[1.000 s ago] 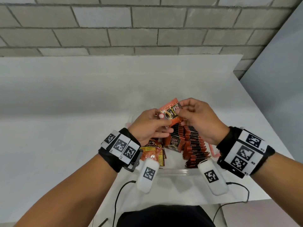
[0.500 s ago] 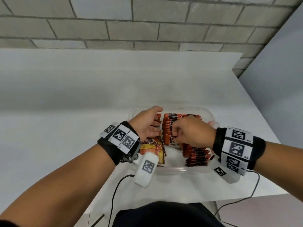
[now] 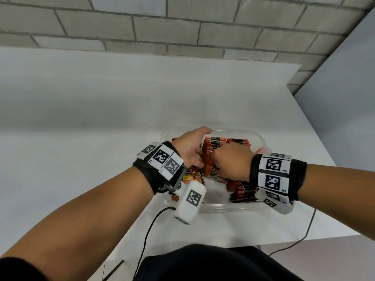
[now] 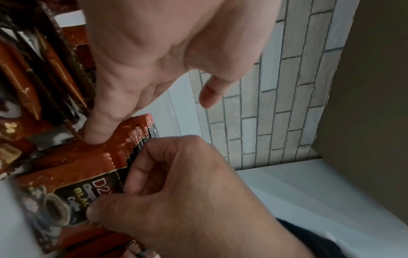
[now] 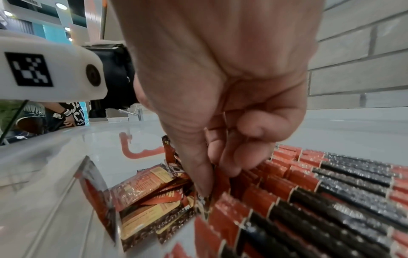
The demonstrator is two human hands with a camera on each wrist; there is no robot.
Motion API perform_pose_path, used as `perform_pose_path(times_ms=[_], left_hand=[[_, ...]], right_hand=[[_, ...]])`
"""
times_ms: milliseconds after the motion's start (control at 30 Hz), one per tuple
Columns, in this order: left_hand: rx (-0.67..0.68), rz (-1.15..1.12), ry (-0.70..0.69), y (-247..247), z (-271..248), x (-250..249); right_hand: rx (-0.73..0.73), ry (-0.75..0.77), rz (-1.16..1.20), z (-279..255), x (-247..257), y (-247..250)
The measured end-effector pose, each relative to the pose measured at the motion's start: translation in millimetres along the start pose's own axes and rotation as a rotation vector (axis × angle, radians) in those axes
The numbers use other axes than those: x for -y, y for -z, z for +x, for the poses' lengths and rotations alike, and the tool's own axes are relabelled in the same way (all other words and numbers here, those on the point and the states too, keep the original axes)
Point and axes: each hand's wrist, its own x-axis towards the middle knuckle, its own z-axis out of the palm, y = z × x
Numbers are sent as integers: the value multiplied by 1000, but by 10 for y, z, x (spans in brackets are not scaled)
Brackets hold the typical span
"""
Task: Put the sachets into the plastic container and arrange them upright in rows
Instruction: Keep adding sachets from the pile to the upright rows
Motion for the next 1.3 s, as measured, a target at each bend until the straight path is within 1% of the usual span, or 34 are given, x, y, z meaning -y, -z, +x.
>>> perform_pose_path(times_ms=[200, 467, 700, 1000, 1067, 1133, 1233, 1300], left_hand=[[25, 16, -13, 26, 33, 13], [18, 22, -32, 73, 83, 41], [33, 42, -44, 80, 64, 58], [38, 58, -63, 89, 55, 77], [34, 69, -83, 100, 16, 70], [29, 92, -136, 150, -67, 31], [11, 102, -271, 372, -299, -92], [-56, 104, -365, 626, -484, -167]], right_hand=[[4, -5, -36, 18, 2, -28], [-24, -28, -84, 25, -36, -51], [-29, -45, -82, 12, -58, -48], [-32, -49, -9, -16, -68, 0], [-43, -63, 35, -37, -79, 21], [-63, -98, 130, -58, -93, 74], [-118, -113, 424, -88, -94, 194], [-119, -85, 586, -94, -45, 259]])
